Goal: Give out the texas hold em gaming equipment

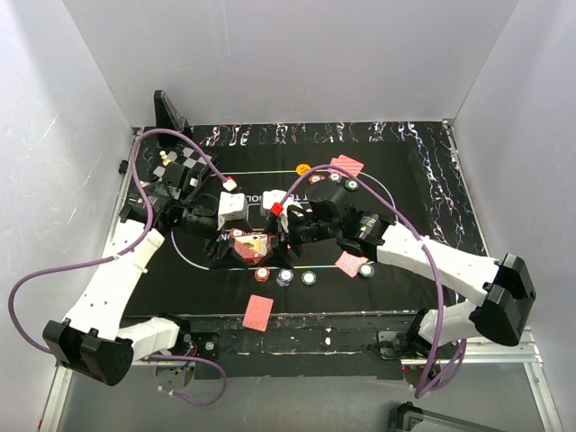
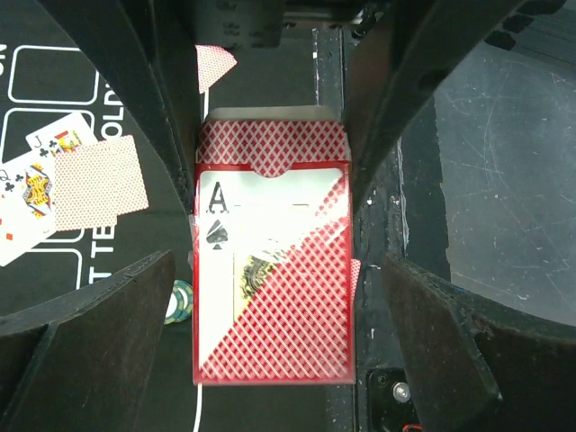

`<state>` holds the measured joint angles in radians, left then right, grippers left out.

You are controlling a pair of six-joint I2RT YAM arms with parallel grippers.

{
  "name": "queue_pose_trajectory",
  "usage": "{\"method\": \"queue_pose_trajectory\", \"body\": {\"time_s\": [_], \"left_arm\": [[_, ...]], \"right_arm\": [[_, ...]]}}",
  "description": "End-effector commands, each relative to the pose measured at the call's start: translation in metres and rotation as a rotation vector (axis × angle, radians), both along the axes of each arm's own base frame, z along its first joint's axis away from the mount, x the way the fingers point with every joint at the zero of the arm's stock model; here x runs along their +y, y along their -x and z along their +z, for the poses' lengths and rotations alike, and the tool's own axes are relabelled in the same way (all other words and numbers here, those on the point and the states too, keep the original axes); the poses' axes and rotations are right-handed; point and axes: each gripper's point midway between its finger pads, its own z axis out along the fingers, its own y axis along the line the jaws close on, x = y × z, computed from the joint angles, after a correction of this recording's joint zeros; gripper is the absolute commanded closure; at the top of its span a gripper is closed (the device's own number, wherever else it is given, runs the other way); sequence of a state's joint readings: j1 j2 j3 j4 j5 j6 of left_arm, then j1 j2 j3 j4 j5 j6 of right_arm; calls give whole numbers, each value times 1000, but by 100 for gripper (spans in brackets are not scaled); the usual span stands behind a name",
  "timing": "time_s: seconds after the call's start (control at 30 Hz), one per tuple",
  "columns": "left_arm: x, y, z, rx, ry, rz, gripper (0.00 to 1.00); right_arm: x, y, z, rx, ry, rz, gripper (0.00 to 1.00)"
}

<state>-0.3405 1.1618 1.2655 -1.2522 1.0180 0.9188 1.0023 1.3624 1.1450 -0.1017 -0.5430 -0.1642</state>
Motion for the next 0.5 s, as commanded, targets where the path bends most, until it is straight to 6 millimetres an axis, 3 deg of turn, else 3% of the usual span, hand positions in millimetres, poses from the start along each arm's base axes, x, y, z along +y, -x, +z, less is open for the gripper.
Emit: {"method": "queue_pose_trajectory", "body": {"time_s": [0.0, 0.2, 0.37, 0.47], "left_arm": [[-2, -3, 22, -62, 46, 26, 2], [14, -27, 40, -50, 90, 159, 2], [63, -87, 44, 46, 163, 453, 2], [84, -107, 34, 101, 169, 580, 2]], "right_arm": [[-6, -7, 16, -18, -66, -56, 72], [-15, -18, -11, -10, -16, -134, 73], [-8, -22, -52, 43, 41, -141, 73], [0, -23, -76, 94, 81, -140, 73]]}}
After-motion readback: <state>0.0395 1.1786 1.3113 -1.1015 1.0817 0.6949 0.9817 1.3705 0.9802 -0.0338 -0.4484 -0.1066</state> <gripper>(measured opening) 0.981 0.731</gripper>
